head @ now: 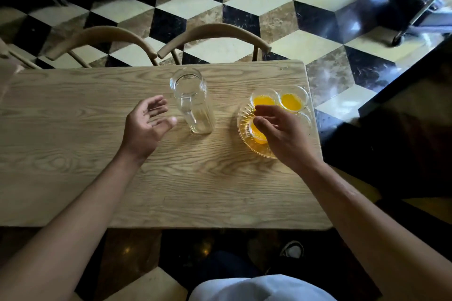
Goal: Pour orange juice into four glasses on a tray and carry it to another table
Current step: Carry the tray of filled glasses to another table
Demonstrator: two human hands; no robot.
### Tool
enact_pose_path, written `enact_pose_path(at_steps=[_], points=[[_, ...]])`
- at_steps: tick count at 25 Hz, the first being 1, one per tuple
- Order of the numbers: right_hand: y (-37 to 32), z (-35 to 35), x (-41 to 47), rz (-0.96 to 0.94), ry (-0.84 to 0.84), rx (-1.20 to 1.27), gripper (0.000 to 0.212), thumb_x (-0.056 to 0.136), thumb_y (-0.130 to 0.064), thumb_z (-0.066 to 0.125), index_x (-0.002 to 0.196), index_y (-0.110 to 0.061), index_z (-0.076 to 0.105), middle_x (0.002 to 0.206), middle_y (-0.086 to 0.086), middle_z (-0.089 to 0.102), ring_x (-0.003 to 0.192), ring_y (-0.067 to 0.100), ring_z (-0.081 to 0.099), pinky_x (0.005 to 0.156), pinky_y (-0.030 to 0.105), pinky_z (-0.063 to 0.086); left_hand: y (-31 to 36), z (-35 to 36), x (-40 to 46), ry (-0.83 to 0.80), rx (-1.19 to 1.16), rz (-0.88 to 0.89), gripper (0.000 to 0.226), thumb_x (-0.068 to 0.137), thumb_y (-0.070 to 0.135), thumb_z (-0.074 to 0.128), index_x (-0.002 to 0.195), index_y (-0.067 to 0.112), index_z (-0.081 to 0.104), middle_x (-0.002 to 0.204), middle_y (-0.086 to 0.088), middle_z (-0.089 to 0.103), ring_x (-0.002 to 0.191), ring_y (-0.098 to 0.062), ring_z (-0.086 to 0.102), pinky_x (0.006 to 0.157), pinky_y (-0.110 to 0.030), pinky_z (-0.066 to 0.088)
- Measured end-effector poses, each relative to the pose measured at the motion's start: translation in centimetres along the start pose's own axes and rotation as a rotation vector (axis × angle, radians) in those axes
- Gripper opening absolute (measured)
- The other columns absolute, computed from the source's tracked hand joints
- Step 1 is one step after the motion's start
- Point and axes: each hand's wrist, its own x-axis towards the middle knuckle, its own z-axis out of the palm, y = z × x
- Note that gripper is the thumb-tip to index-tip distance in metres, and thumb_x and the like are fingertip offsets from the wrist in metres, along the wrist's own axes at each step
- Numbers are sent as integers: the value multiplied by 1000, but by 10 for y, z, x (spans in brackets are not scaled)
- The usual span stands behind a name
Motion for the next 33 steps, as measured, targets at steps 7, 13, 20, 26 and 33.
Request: enact_pose_path(at_steps=[7, 13, 20, 26, 33], points=[[15, -86, -33, -35, -37, -2, 30, 96, -12, 66, 125, -7, 67, 119, 4, 71, 101, 10, 68, 80, 23, 54, 45, 75, -84, 50, 62, 74, 54, 78, 20, 73, 130, 13, 63, 128, -14, 68, 122, -24, 66, 103, -35, 54], [31, -135, -49, -73, -34, -79, 34, 96, -16, 68, 129, -7, 65, 124, 3, 70, 107, 15, 68, 82, 23, 55, 63, 123, -118, 29, 86, 90, 43, 81, 22, 72, 124, 24, 65, 116, 1, 71, 113, -16, 69, 96, -31, 57], [53, -151, -33, 5, 4, -112, 33, 97, -20, 67, 126, -6, 65, 121, 6, 71, 108, 19, 69, 93, 43, 57, 50, 151, -96, -34, 73, 58, 38, 85, 17, 73, 120, 32, 65, 115, 9, 71, 110, -7, 70, 89, -24, 56], [77, -139, 1, 135, 69, -176, 34, 96, -26, 68, 127, -13, 65, 118, -2, 71, 100, 0, 67, 81, 18, 55, 9, 162, -46, -98, 90, -20, 40, 92, -1, 71, 130, 12, 64, 118, -2, 68, 111, -14, 67, 84, -15, 57], [109, -124, 29, 289, 115, -193, 35, 92, -32, 71, 123, -17, 68, 117, -2, 73, 97, -1, 70, 68, 24, 60, -39, 165, -12, -147, 199, -127, 42, 90, -3, 70, 131, 5, 64, 117, -5, 66, 109, -19, 67, 91, -29, 59]])
